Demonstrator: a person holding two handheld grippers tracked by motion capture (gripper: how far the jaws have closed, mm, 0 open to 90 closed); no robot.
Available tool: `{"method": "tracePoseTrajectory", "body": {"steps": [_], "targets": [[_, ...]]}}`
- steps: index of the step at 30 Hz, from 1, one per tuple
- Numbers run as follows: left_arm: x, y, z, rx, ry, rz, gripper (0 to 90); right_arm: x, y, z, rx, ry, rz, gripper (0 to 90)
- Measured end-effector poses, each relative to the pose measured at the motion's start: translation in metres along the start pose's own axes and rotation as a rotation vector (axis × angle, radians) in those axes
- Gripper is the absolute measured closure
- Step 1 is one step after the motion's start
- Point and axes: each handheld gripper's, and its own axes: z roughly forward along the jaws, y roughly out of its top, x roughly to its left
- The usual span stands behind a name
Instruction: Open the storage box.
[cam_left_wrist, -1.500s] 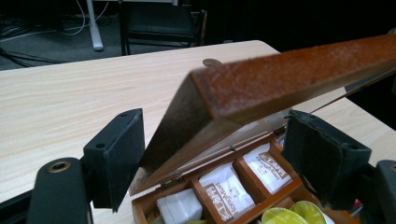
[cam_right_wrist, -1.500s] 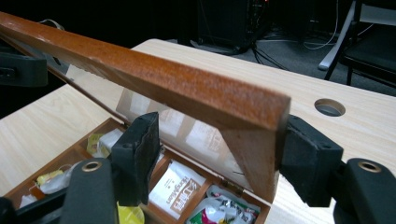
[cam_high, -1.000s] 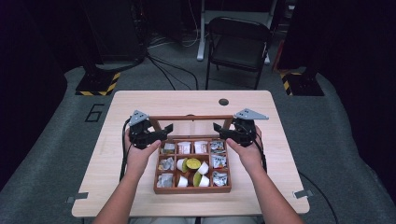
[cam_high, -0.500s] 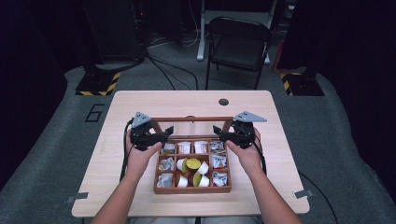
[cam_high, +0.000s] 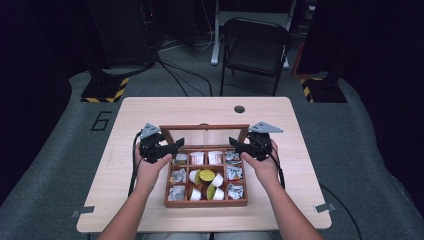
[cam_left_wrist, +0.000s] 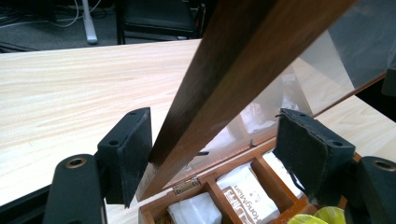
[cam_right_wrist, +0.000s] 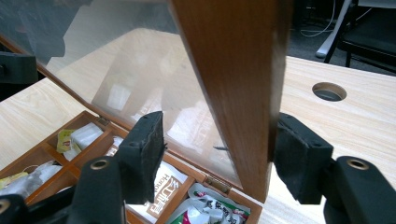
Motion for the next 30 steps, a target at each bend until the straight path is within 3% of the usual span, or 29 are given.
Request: {"method": "tracePoseTrajectory", "body": {"steps": [10,16,26,30], "targets": [[0.005,-0.008,0.009,0.008,0.010,0.003,28.5,-0.010,-0.012,0.007,0.027,0.003,0.045,40.7],[0.006,-0.010,0.011,0.014,0.012,0.021,29.1,-0.013,-0.018,0.014,0.048,0.005,0.040,41.1],[0.010,-0.016,0.016,0.029,0.008,0.010,29.7,-0.017,-0.027,0.023,0.078,0.007,0.054,41.0],[0.011,-0.017,0.017,0.033,0.010,0.019,30.9,-0.021,-0.030,0.027,0.078,0.018,0.099,40.4]]}}
